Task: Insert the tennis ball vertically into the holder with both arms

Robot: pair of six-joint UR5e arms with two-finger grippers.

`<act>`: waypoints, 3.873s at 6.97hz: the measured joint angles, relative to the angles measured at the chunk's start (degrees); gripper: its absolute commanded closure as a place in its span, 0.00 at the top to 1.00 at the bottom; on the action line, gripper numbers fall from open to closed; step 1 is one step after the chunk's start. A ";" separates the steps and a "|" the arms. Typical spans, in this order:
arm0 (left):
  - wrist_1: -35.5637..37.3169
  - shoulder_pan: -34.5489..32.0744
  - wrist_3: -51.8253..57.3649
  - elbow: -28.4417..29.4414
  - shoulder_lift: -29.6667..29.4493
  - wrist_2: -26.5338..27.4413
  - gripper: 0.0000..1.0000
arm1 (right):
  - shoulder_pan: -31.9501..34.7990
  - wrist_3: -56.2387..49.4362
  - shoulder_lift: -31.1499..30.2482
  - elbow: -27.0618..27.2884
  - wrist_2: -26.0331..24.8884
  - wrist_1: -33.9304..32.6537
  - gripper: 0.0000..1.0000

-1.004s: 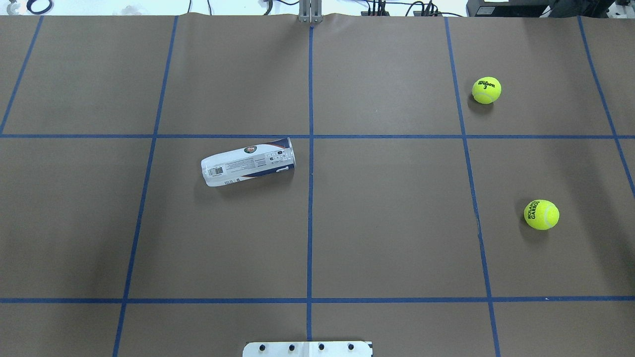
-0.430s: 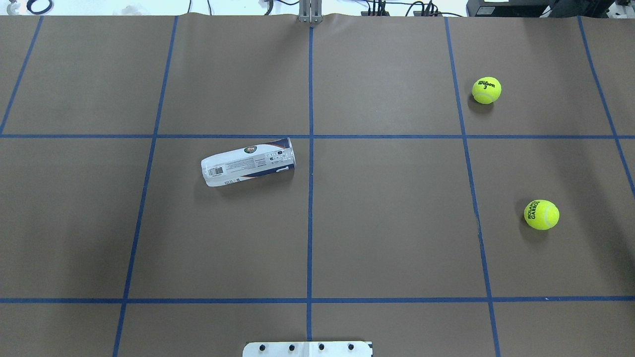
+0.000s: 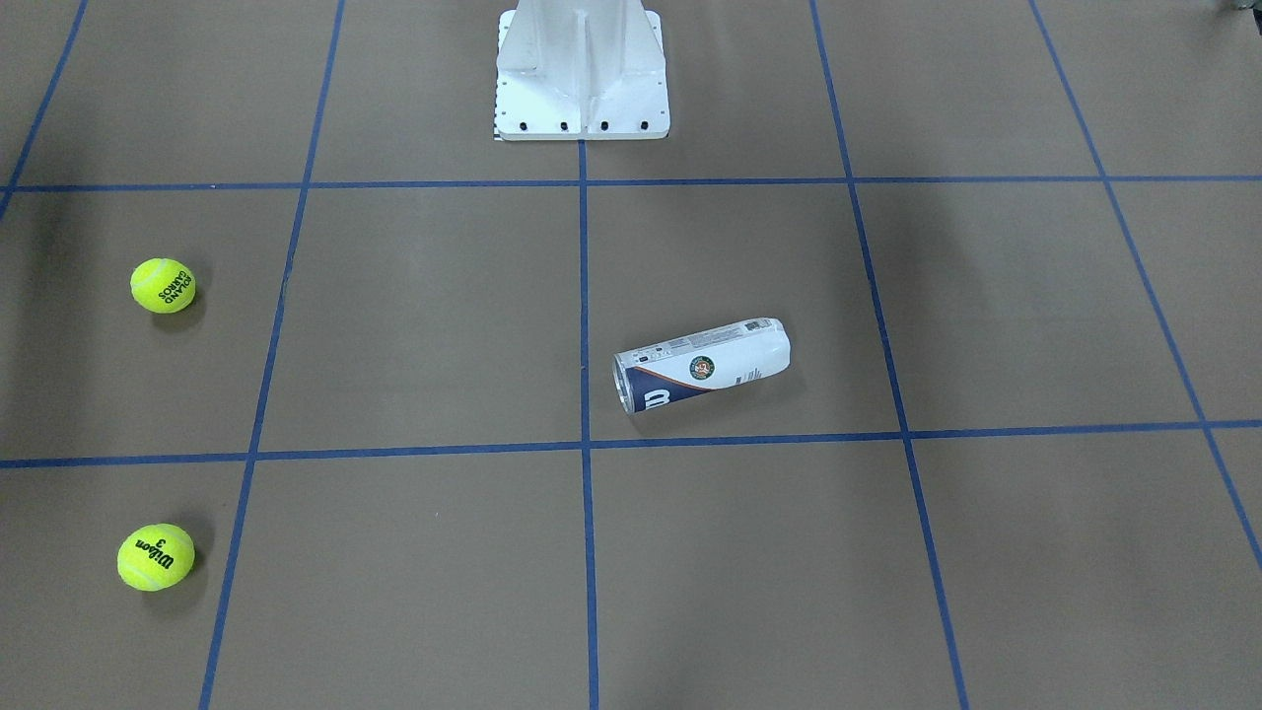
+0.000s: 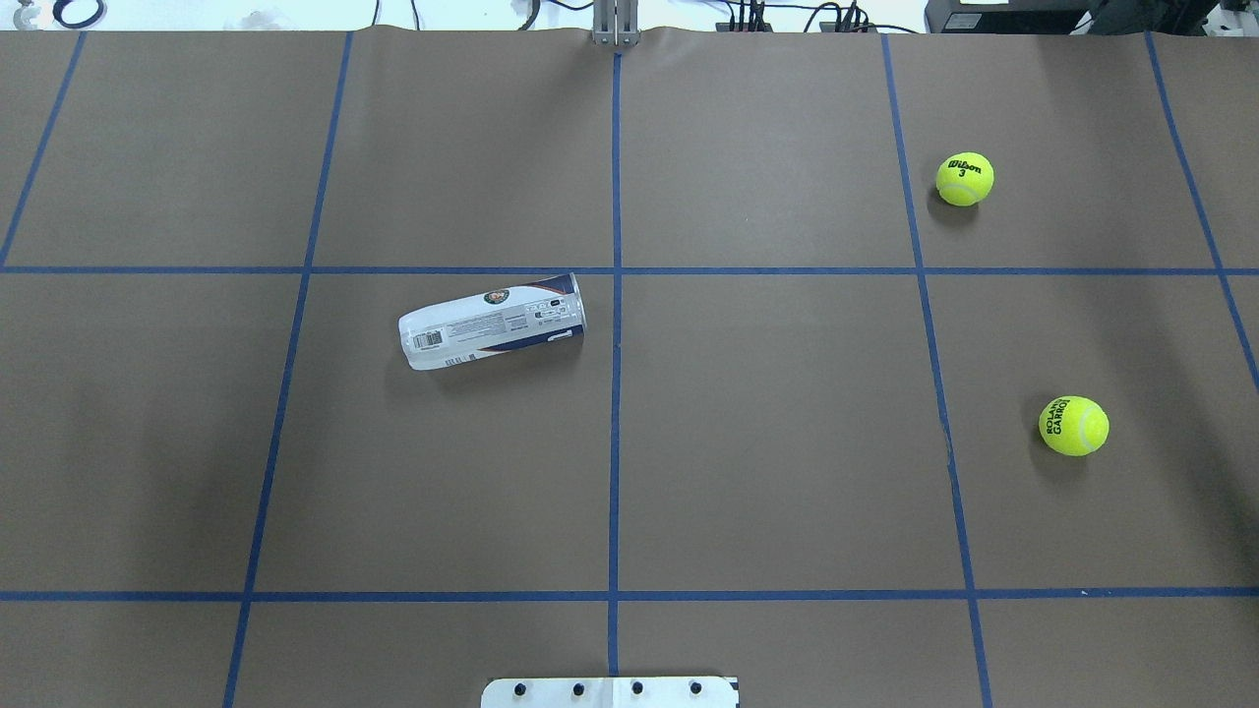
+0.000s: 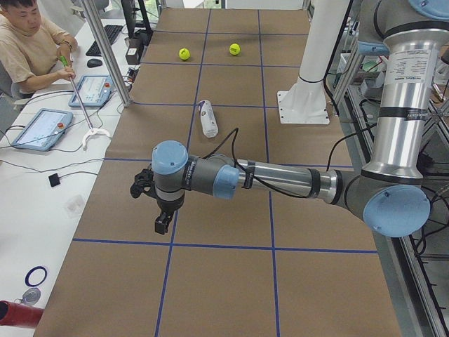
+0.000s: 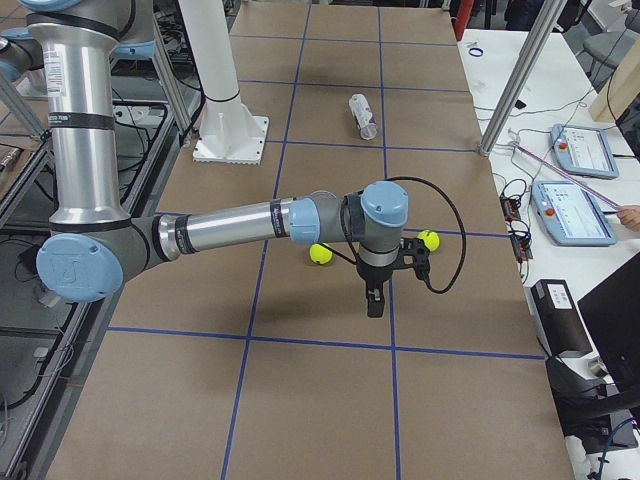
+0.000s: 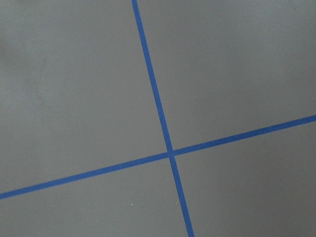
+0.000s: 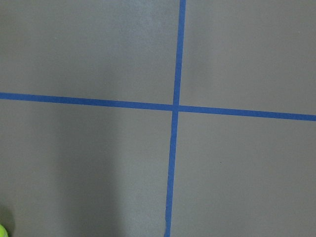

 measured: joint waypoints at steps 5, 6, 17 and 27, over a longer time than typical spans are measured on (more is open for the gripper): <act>-13.48 11.35 -6.23 1.07 -7.54 0.34 0.99 | -1.08 0.11 2.33 -0.40 0.03 -0.01 1.00; -15.52 15.51 -6.63 1.23 -11.54 0.46 0.99 | -1.19 0.11 2.42 -0.41 0.02 -0.01 1.00; 0.91 50.68 -0.30 2.57 -40.69 15.22 0.99 | -1.40 0.11 2.82 0.04 0.64 -0.01 1.00; -3.70 55.09 4.04 18.21 -45.61 21.90 0.99 | -1.43 0.11 2.82 0.04 0.79 -0.01 1.00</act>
